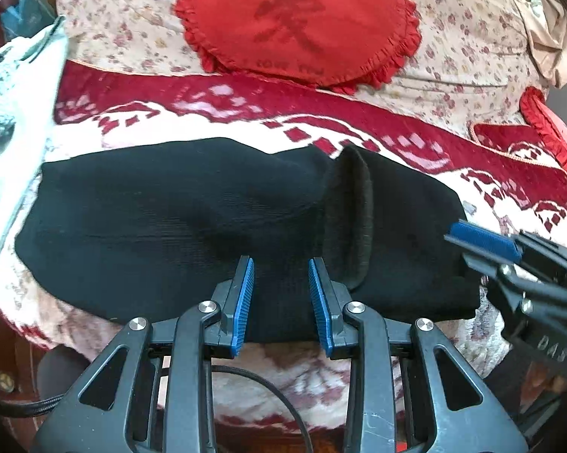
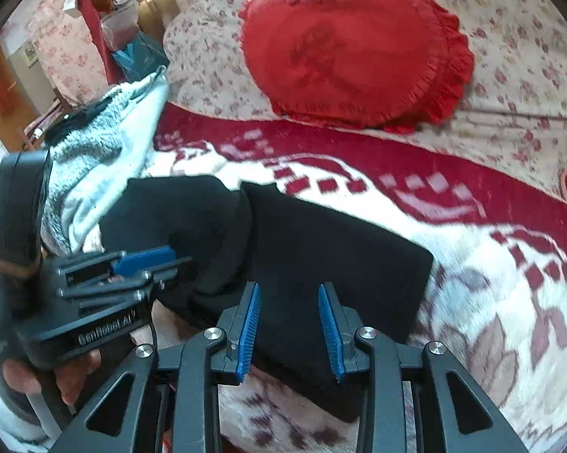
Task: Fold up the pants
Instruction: 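Fold the hem toward the waistband with the left gripper and release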
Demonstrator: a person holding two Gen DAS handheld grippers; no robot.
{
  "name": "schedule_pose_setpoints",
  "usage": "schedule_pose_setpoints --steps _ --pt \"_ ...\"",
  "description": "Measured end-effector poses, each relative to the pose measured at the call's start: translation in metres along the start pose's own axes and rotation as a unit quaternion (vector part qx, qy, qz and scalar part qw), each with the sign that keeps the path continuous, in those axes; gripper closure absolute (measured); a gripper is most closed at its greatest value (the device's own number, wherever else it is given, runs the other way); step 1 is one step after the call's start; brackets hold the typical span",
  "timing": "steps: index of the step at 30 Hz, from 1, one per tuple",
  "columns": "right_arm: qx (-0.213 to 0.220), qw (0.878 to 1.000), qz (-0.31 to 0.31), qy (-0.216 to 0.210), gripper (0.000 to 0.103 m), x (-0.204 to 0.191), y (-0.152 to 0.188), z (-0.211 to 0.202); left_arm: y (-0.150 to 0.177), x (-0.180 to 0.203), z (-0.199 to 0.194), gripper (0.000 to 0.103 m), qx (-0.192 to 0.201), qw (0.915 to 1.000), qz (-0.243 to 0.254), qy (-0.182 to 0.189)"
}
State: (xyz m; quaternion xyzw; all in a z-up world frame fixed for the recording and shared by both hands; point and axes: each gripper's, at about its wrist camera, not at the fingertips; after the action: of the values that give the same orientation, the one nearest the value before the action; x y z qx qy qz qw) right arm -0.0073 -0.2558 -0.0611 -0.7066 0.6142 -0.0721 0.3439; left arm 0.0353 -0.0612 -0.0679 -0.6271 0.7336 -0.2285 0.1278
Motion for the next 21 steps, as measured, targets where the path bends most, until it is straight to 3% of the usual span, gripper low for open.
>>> schedule_pose_setpoints --steps 3,6,13,21 --pt "0.001 1.0 -0.009 -0.006 0.072 -0.011 -0.01 0.008 0.001 -0.013 -0.009 0.074 0.009 0.9998 -0.007 -0.016" --pt "-0.011 1.0 -0.02 -0.004 0.072 -0.023 -0.016 0.024 0.003 -0.028 -0.016 0.065 0.016 0.9994 -0.022 -0.022" --pt "-0.051 0.998 -0.029 0.004 0.071 -0.031 -0.019 0.067 0.005 -0.06 -0.024 0.065 0.019 0.9975 -0.061 -0.029" --pt "-0.041 0.998 -0.048 -0.016 0.067 -0.055 -0.035 0.055 0.009 -0.091 -0.03 0.065 0.024 0.9941 -0.096 -0.044"
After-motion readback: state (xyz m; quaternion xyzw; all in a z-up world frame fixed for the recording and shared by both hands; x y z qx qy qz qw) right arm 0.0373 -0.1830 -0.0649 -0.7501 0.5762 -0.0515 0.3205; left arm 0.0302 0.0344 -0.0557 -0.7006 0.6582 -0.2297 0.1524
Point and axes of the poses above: each gripper's, at about its wrist camera, not at the fingertips, and z roughly the way its jaws point, x to its right, y to its underside, and after that the axes turned 1 degree about -y, right-handed
